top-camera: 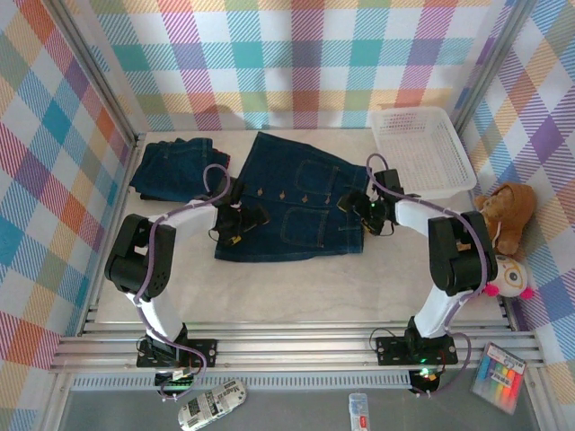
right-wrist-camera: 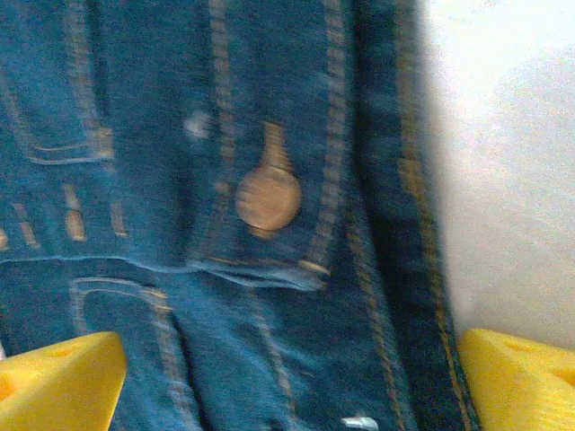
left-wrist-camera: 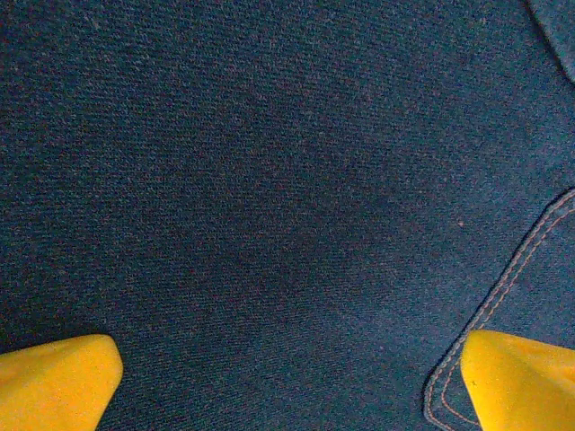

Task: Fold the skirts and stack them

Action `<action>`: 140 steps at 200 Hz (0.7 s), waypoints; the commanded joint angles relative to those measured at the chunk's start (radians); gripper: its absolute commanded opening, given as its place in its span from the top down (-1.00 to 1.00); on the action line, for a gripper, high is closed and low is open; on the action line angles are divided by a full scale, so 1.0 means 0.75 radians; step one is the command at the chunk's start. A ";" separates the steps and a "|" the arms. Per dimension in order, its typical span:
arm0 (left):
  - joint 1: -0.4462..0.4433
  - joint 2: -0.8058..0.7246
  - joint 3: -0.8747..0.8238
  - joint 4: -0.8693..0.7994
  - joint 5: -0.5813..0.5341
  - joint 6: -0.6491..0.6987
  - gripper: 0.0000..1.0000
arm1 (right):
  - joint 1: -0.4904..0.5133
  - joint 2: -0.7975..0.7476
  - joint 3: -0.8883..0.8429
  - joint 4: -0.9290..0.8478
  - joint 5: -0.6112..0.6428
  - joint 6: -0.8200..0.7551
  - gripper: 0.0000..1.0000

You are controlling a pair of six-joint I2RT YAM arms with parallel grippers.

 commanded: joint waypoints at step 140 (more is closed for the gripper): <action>0.107 -0.605 -0.254 -0.511 -0.150 -0.173 -0.99 | 0.032 -0.468 -0.366 -0.256 -0.189 0.141 -0.69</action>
